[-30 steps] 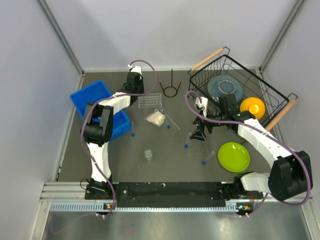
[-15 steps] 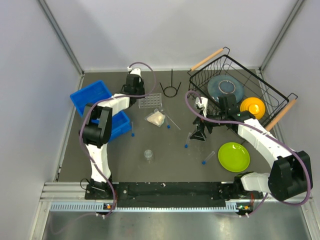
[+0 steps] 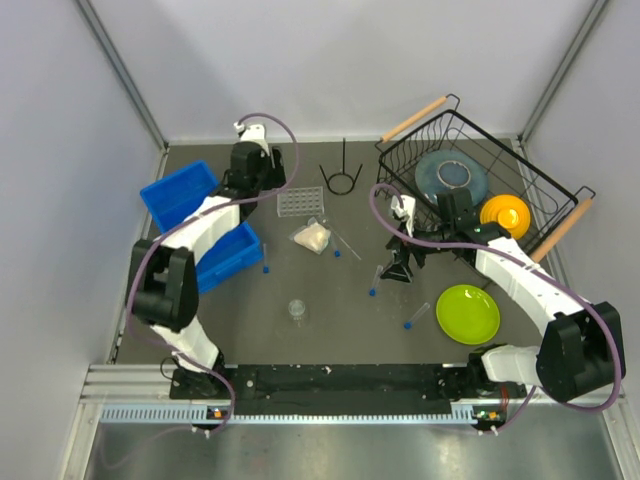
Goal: Organize the chemistry lab equipment
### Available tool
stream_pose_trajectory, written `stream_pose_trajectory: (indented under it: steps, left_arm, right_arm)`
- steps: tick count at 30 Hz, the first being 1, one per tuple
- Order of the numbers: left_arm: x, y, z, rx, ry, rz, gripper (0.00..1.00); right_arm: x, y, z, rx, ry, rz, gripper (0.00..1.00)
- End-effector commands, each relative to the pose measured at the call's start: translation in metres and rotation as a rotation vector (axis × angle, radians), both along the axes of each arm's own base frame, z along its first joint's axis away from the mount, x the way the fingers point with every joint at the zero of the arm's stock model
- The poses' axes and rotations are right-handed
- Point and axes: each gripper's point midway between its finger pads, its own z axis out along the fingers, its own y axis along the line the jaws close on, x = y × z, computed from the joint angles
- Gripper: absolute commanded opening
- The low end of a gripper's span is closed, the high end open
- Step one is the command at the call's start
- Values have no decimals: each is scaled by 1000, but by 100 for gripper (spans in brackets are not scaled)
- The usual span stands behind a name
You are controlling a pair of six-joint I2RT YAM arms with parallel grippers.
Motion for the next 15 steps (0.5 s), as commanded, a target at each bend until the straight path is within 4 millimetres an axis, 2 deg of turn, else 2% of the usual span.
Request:
stream_pose_trajectory:
  steps: [1, 2, 3, 4, 5, 6, 7, 8, 9, 10, 11, 12, 14, 15]
  left_arm:
    - [-29, 16, 73, -49, -161, 43, 77]
    - [-39, 21, 67, -44, -149, 49, 80]
    - [-52, 25, 89, -56, -193, 55, 84]
    - [-61, 29, 93, -63, -198, 64, 87]
    - [-74, 34, 85, -58, -173, 73, 90]
    - [-88, 41, 103, -75, -214, 82, 93]
    - [-98, 45, 101, -90, -201, 95, 99]
    - [-112, 48, 87, -93, -155, 90, 99]
    - [-126, 54, 99, -120, -184, 90, 99]
    - [-135, 55, 98, -146, -176, 87, 99]
    - [-148, 58, 82, -153, -125, 87, 99]
    - [-161, 58, 93, -187, -150, 58, 99]
    - [-180, 55, 82, -212, -120, 29, 99]
    - [-196, 54, 87, -223, -128, 8, 99]
  right_arm:
    - [0, 1, 8, 24, -14, 9, 95]
    - [-3, 0, 7, 19, 4, 13, 95]
    - [-4, 0, 7, 12, 10, 20, 95]
    - [-1, -1, 12, 0, -30, 40, 95]
    - [-8, -4, 9, -24, -1, 53, 95]
    - [-5, -4, 17, -31, -32, 67, 95]
    - [-6, -5, 16, -50, -69, 110, 95]
    - [-8, -6, 17, -62, -88, 137, 95]
    - [-14, -8, 19, -83, -80, 165, 96]
    - [-13, -9, 15, -112, -131, 217, 96]
    - [-15, -10, 14, -129, -150, 250, 96]
    - [-24, -14, 11, -156, -131, 285, 96]
    - [-27, -18, 0, -213, -217, 399, 96]
    - [-31, -20, -6, -240, -222, 429, 97]
